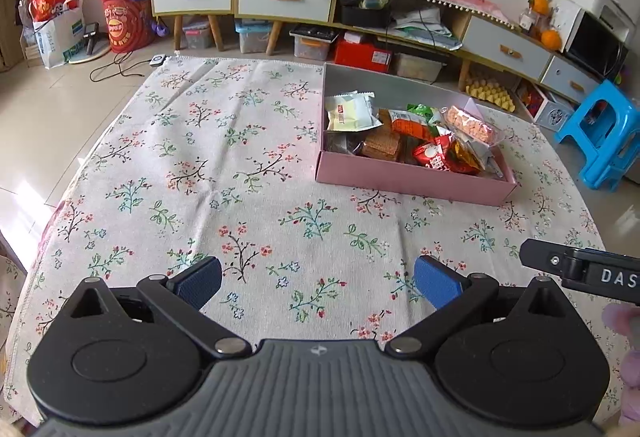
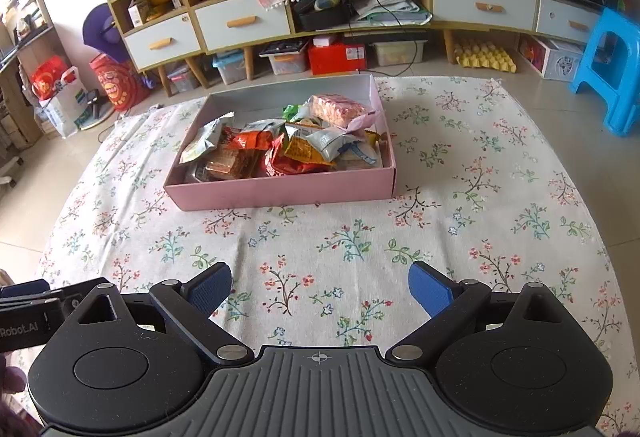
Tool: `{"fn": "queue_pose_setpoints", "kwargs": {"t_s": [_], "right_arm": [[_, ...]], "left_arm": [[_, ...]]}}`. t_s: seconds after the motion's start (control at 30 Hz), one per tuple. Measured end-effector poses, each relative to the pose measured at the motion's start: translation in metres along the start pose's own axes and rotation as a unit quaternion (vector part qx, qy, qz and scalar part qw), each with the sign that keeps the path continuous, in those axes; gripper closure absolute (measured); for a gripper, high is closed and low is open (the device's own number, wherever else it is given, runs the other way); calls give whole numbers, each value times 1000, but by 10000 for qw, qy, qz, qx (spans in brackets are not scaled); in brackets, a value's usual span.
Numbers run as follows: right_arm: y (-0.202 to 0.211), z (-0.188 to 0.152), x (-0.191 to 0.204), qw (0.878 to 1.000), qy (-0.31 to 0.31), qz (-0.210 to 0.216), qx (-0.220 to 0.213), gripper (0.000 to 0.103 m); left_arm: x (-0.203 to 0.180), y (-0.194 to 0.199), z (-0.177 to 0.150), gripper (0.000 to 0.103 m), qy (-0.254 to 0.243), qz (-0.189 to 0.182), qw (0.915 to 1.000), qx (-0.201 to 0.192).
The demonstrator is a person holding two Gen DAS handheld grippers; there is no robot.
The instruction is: Organize snacks
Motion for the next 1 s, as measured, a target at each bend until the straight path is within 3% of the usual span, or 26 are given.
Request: {"fn": "queue_pose_setpoints", "kwargs": {"t_s": [0.6,1.0], "right_arm": [[1,0,3,9999,116,-73,7,6],[-1,-1,1,9999,108,-47,89,6]], "left_arm": [[-7,1,-2,0,-165,413,9990,-83],[-11,0,-2,0,-210,448,9988,-63]]}}
Point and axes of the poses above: each gripper's, at about its wrist camera, not at the fingertips, and y roughly against the way its jaws point, x to its left, z to its top, the point moved 2 cm from there along -y, roughly the way its jaws point, and after that the axes turned 2 degrees about -z, right-handed, at the moved point
